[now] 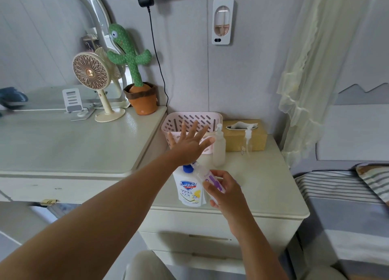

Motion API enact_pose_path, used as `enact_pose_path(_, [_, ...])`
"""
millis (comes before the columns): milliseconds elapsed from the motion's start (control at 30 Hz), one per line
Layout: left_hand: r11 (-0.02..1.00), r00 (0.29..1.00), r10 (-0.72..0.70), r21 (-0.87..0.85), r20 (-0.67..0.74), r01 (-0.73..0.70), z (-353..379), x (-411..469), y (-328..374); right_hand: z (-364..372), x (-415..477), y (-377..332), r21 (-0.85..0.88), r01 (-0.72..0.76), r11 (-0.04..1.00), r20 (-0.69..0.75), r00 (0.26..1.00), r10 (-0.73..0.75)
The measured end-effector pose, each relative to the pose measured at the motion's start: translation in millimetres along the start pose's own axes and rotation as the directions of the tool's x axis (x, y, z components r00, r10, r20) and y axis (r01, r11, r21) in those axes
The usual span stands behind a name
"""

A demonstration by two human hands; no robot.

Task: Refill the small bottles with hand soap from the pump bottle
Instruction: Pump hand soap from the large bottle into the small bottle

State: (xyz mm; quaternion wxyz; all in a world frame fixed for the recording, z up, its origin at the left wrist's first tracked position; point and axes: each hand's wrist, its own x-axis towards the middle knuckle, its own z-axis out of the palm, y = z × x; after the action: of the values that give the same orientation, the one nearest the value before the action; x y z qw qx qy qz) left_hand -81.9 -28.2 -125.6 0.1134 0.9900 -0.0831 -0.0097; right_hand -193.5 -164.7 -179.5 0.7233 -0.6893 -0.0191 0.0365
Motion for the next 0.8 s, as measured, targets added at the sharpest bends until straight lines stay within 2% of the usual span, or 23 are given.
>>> enact_pose_path(167, [0.997,1.0,-0.008,-0.072,-0.028,0.006,4.4,-3.5,-3.7,2.5,2.1,5.7,-0.001,0.001,1.0,-0.005,1.0,-0.001])
enact_pose_path(267, [1.0,1.0,-0.004,0.002,-0.001,0.004,9.3,-6.3,-2.2,3.3,2.0,10.5,0.013,-0.02,1.0,-0.013,1.0,0.02])
enact_pose_path(500, [1.0,1.0,-0.013,-0.014,0.02,0.013,0.8,-0.3,-2.3,-1.6,3.5,4.3,-0.028,0.014,1.0,0.01,1.0,-0.014])
enact_pose_path(667, [0.998,1.0,-0.012,-0.065,0.003,0.012,3.5,-4.6,-3.0,1.0,3.3,8.2,-0.007,0.008,1.0,0.007,1.0,-0.008])
enact_pose_path(800, [0.999,1.0,-0.023,-0.029,0.007,0.024,6.6,-7.3,-1.8,3.2,2.5,13.8,0.047,-0.021,0.999,0.002,1.0,0.021])
